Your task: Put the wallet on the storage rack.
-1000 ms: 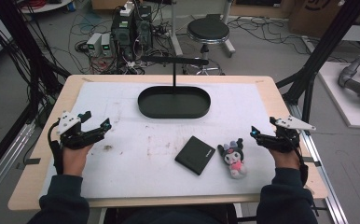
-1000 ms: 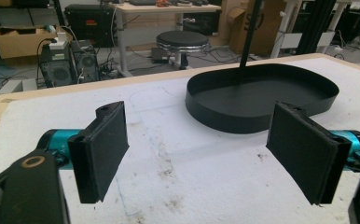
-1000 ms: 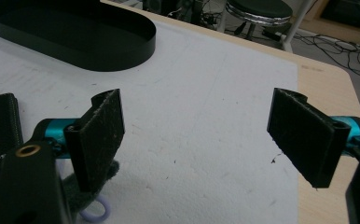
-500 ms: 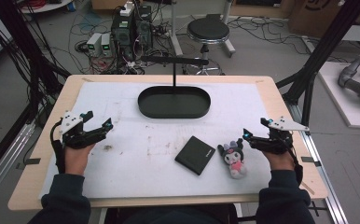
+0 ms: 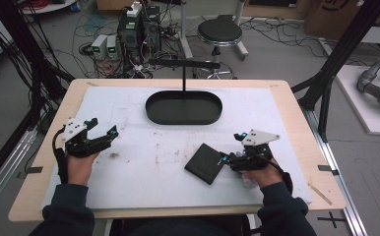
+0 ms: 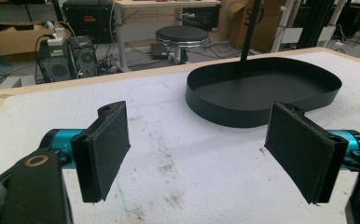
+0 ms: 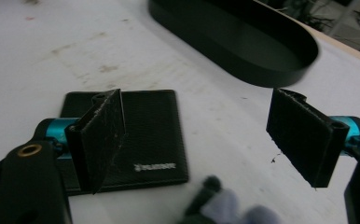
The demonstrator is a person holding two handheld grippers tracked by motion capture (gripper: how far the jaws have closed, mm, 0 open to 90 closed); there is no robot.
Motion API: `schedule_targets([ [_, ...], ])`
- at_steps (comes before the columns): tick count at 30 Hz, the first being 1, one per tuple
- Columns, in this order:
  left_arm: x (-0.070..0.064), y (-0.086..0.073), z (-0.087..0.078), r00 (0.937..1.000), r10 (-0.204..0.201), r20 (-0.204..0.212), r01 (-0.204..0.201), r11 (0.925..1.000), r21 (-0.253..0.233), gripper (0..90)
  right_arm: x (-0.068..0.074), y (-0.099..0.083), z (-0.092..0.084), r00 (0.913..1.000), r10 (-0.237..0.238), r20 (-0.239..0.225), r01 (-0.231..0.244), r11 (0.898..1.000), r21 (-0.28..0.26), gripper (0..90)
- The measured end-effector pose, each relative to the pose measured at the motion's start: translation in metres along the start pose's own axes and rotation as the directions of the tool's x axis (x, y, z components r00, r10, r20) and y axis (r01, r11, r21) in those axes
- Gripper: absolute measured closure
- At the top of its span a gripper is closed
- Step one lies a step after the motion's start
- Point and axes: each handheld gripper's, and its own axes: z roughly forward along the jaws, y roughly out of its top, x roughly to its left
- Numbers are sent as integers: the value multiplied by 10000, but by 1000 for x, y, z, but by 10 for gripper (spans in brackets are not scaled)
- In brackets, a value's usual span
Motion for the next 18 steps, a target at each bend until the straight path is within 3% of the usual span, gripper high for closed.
schedule_targets([
  [4,0,0,-1,10000,-2,-29,2,10000,4,215,9,3,6,9991,-125,-413,128,9999,60,211],
  [6,-1,0,-2,10000,18,-19,-18,10000,-7,216,16,3,13,9952,-246,-952,278,9991,326,273],
  [12,-2,-1,-1,10000,89,-3,-89,10000,45,218,31,8,20,9885,-417,-1454,495,9975,510,273],
  [18,-2,-1,0,10000,64,-25,-64,10000,73,218,46,8,39,9806,-669,-1842,889,9895,1142,272],
])
